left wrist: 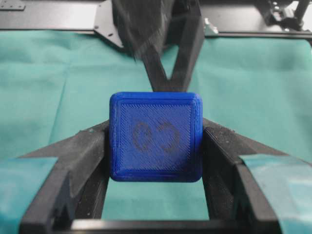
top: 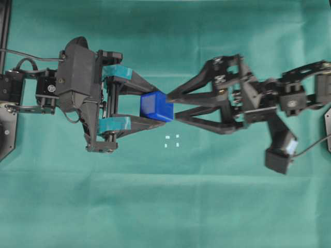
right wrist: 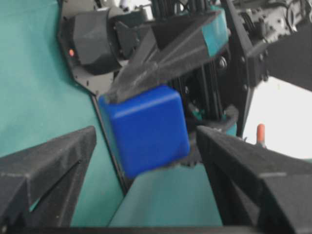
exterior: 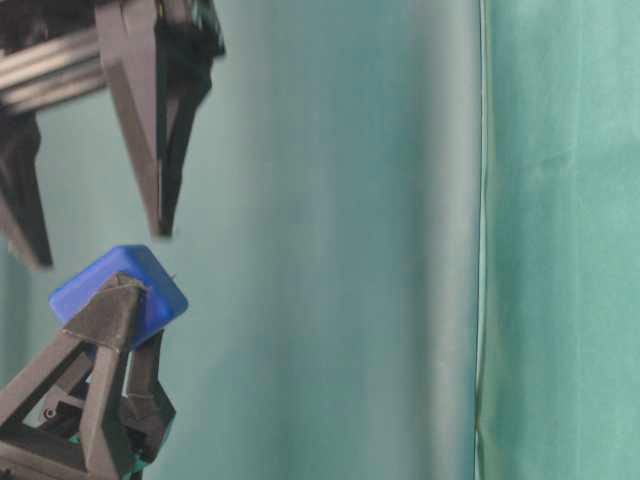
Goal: Handover the blue block to the right arm after grasping it with the left arm, then place it in the designated position.
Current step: 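Close the right gripper on the cube beside the left gripper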
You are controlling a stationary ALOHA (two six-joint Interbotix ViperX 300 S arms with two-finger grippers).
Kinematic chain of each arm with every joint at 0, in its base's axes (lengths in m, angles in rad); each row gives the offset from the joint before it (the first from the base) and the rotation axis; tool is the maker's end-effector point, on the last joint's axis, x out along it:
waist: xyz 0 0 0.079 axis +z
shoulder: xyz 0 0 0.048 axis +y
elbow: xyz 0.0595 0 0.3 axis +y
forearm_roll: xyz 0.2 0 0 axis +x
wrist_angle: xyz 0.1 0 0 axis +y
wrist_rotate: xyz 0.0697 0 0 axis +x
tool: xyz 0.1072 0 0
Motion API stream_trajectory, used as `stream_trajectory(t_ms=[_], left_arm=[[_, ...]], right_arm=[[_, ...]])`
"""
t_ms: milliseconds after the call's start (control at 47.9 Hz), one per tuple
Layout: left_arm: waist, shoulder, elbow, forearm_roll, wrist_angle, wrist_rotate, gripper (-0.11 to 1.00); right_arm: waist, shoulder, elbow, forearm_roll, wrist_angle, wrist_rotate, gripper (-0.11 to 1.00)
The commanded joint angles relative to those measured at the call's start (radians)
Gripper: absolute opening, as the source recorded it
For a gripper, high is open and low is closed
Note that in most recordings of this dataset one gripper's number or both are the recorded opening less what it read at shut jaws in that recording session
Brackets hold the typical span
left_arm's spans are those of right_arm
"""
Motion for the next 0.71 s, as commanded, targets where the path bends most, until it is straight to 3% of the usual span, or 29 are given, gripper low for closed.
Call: stream_trajectory(t_ms=[0, 563, 688], left_arm=[[0.002, -0.018, -0.012, 0.000, -0.005, 0.000, 0.46], [0.002, -0.018, -0.012, -0.002, 0.006, 0.000, 0.46], [0.002, -0.018, -0.014, -0.002, 0.018, 0.000, 0.46]], right_arm=[[0.002, 0.018, -0.055, -0.014, -0.014, 0.002, 0.91], [0.002, 0.080, -0.123, -0.034, -0.015, 0.002, 0.90], [0.002, 0.078, -0.123, -0.034, -0.003, 0.000, 0.82]])
